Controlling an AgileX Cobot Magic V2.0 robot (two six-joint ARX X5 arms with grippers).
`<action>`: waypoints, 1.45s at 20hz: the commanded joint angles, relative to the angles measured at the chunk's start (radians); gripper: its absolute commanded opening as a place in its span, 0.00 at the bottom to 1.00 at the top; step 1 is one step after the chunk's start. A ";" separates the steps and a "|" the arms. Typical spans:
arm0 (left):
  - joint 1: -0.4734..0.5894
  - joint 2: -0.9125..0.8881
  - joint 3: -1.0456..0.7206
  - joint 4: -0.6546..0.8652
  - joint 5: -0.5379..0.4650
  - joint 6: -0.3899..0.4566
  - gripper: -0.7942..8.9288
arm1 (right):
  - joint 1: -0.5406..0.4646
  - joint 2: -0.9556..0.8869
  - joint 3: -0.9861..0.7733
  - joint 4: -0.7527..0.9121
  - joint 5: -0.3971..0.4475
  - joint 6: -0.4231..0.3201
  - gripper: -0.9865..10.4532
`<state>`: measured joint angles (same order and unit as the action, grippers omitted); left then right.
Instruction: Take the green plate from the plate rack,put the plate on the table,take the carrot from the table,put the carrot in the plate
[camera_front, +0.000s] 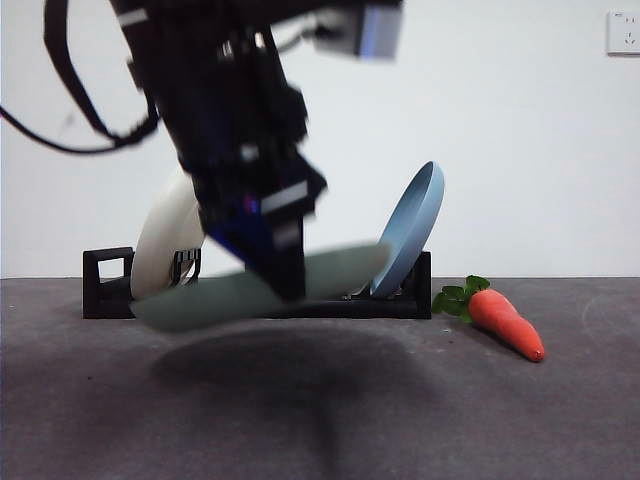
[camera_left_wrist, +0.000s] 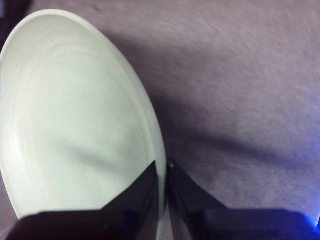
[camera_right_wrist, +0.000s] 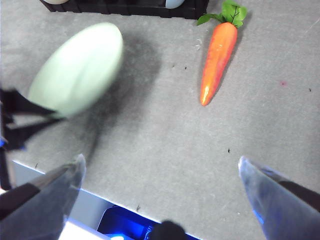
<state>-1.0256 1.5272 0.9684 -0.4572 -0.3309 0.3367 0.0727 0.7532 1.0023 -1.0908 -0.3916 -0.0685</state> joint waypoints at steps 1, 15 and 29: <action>-0.009 0.076 -0.005 0.045 -0.012 0.069 0.08 | 0.002 0.000 0.003 0.010 -0.002 0.008 0.69; -0.034 0.206 -0.003 0.074 0.045 -0.003 0.41 | 0.002 0.057 0.003 0.014 -0.001 0.008 0.69; -0.034 -0.283 0.304 -0.116 0.077 -0.385 0.41 | 0.042 0.503 0.003 0.491 0.015 0.069 0.69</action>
<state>-1.0569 1.2488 1.2728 -0.5690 -0.2569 -0.0090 0.1135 1.2469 1.0023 -0.6037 -0.3733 -0.0170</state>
